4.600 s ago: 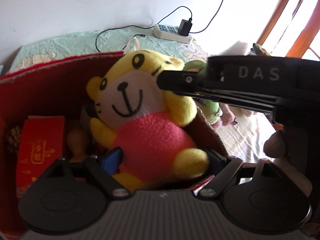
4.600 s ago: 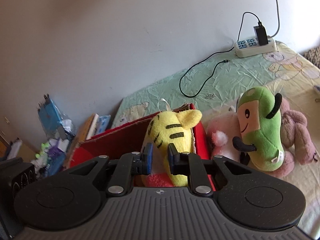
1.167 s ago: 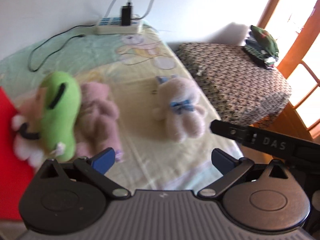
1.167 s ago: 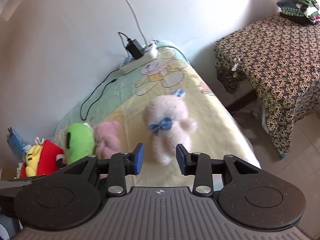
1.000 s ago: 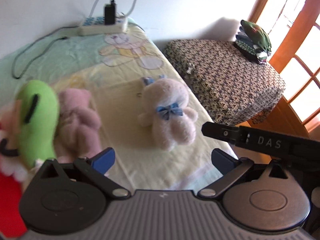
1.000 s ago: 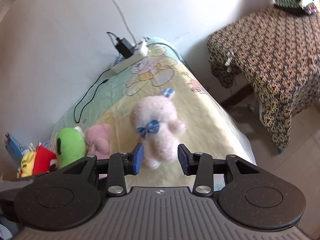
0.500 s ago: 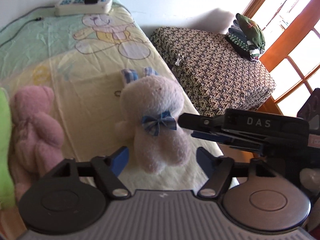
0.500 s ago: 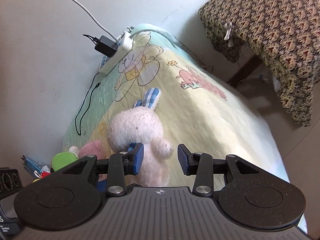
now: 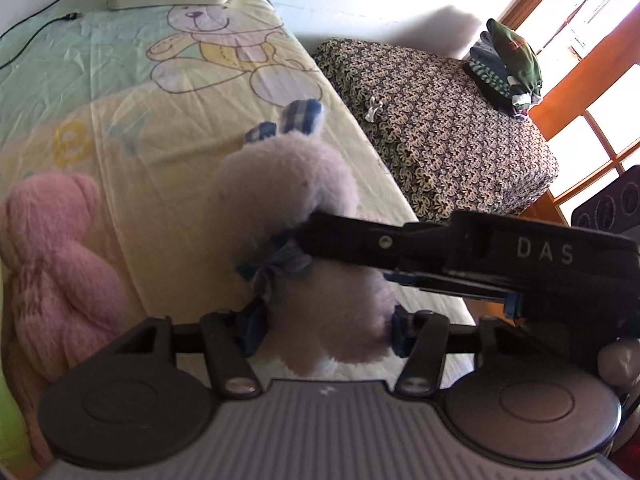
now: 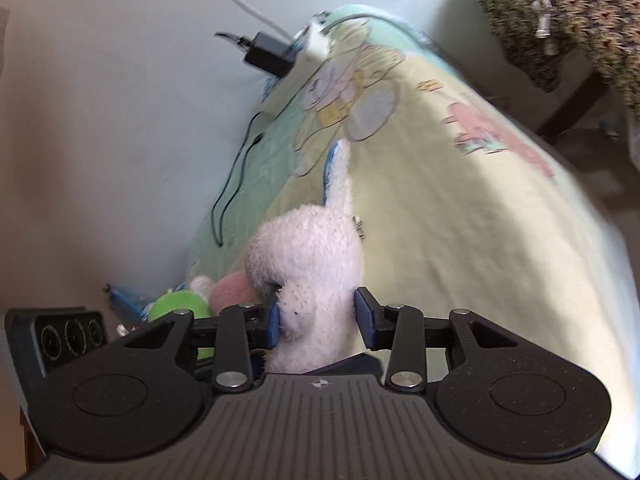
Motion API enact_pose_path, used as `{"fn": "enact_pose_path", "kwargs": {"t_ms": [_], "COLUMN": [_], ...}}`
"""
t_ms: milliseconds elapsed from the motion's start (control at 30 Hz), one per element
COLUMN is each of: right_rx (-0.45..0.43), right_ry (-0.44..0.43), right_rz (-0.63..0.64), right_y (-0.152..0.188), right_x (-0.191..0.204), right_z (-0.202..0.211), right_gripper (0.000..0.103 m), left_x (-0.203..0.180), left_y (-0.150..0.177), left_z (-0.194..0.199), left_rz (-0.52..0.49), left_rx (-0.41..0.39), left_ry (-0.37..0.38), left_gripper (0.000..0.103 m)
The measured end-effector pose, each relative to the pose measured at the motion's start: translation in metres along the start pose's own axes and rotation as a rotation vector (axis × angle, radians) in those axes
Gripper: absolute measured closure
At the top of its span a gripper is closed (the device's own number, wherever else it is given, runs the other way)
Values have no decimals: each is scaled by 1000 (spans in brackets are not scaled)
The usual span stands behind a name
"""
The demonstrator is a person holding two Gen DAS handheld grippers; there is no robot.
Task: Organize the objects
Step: 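Close the right gripper on the white bunny and lift it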
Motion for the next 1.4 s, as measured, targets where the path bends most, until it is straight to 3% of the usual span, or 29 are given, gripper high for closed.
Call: {"fn": "enact_pose_path", "kwargs": {"t_ms": [467, 700, 1400], "right_rx": [-23, -50, -8], "right_ry": [18, 14, -90], "right_rz": [114, 208, 317], "right_y": [14, 39, 97], "right_x": [31, 61, 130], "right_z": [29, 53, 64], "right_gripper": [68, 68, 67], "left_x": [-16, -24, -10], "left_y": [9, 21, 79], "left_z": [27, 53, 142], "left_rz": [-50, -88, -45], "left_rx": [-32, -68, -189], "left_ry": [3, -40, -111], "left_gripper": [49, 50, 50]}}
Point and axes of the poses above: each gripper's, at about its wrist camera, not at the fingertips, and z roughly against the way its jaws point, x to its left, y to its underside, the point moved 5 cm from there along -z, roughly the way its jaws point, and after that the axes turned 4 degrees about -x, right-handed, at the moved point
